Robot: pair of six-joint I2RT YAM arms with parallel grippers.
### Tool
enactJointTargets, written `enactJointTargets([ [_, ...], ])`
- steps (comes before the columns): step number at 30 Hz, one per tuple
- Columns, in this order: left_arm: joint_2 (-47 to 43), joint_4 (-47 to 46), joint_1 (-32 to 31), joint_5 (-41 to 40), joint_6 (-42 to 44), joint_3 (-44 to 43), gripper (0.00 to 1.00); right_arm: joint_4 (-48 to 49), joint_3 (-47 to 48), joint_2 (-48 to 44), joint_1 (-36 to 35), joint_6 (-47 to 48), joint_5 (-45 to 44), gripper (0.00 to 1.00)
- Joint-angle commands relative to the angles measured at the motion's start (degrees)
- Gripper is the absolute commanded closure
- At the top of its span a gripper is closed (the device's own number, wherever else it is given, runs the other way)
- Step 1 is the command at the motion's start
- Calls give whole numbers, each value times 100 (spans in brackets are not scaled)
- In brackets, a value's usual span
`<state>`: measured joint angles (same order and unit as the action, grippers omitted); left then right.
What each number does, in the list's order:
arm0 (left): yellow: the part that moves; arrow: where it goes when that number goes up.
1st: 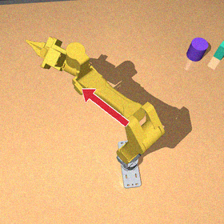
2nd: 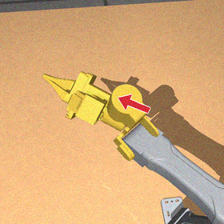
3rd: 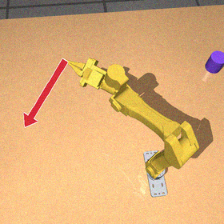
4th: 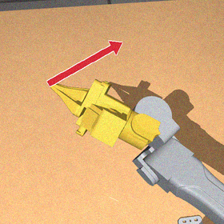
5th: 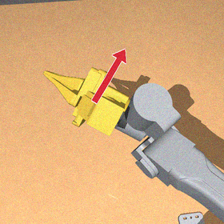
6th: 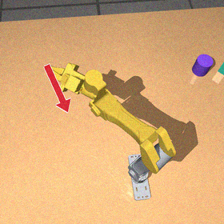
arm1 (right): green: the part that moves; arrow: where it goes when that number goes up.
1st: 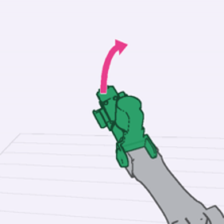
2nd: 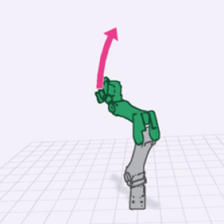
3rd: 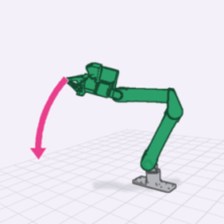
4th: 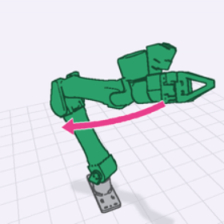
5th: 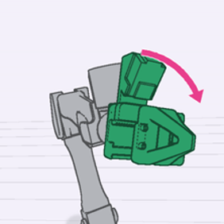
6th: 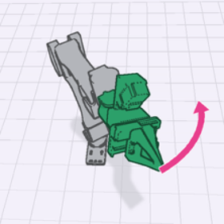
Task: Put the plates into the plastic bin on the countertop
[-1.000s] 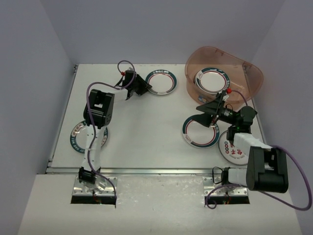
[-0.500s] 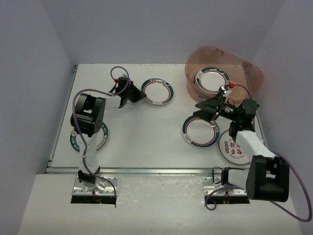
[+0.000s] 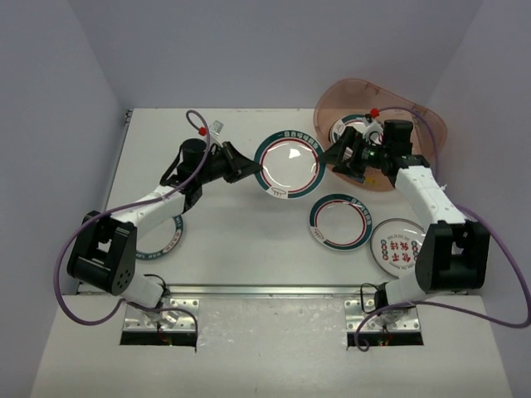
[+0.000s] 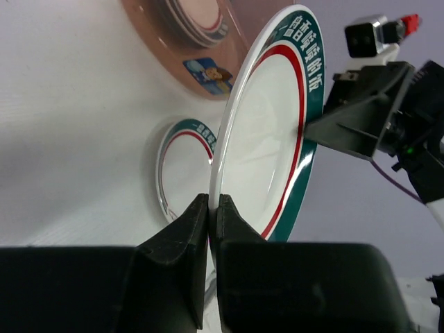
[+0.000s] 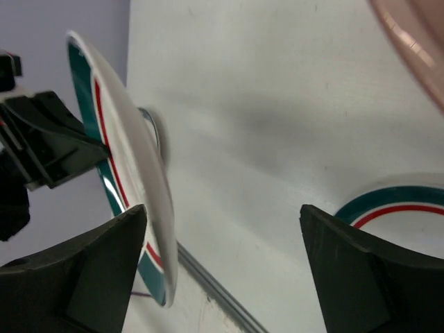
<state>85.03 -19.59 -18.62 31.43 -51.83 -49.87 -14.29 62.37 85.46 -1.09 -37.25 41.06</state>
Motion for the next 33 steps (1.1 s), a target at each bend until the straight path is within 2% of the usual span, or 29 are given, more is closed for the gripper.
enactJointTargets([
  [1, -163, -935, -132, 650, -394, 117, 100, -214, 51, -64, -234, 415, 327, 37],
  [2, -146, -1013, -144, 693, -443, 112, 100, -55, -70, -104, -234, 350, 551, 47],
  [4, -114, -1111, -152, 753, -511, 96, 100, 353, -325, -192, -234, 161, 1048, 59],
  [7, -75, -1167, -159, 862, -559, 43, 98, 547, -447, -221, -234, 7, 1365, 97],
  [8, -152, -692, -159, 666, -412, -19, 65, 536, -464, -290, -185, -78, 1123, 100],
  [9, -214, -313, -159, 506, -295, -102, 38, 536, -490, -345, -146, -141, 924, 100],
  [10, -301, 59, -159, 256, -128, -245, 23, 581, -549, -405, -73, -271, 759, 100],
  [11, -561, 949, -159, -410, 259, -404, 0, 691, -687, -580, 184, -690, 327, 100],
  [13, -1030, 1866, -151, -1595, 665, -514, 0, 1104, -939, -850, 654, -1790, -265, 100],
  [14, -1361, 2360, -151, -1832, 716, -515, 0, 1204, -1038, -999, 915, -2055, -695, 100],
  [16, -1806, 2641, -151, -2333, 811, -379, 0, 1203, -932, -1066, 1177, -2675, -1377, 100],
  [17, -2201, 2801, -151, -2409, 864, -317, 0, 1036, -657, -968, 1354, -2863, -2098, 100],
  [19, -2595, 3012, -151, -2454, 1068, -241, 0, 615, -336, -716, 1483, -3468, -2902, 100],
  [23, -3141, 3936, -150, -2564, 1456, -374, 0, 164, 319, -38, 1506, -4341, -4109, 100],
  [26, -3437, 4415, -142, -2907, 1640, -340, 0, 27, 827, 509, 1370, -4375, -5012, 100],
  [33, -3914, 4954, -133, -3072, 2044, -35, 0, -150, 1892, 1314, 1119, -4083, -5551, 100],
])
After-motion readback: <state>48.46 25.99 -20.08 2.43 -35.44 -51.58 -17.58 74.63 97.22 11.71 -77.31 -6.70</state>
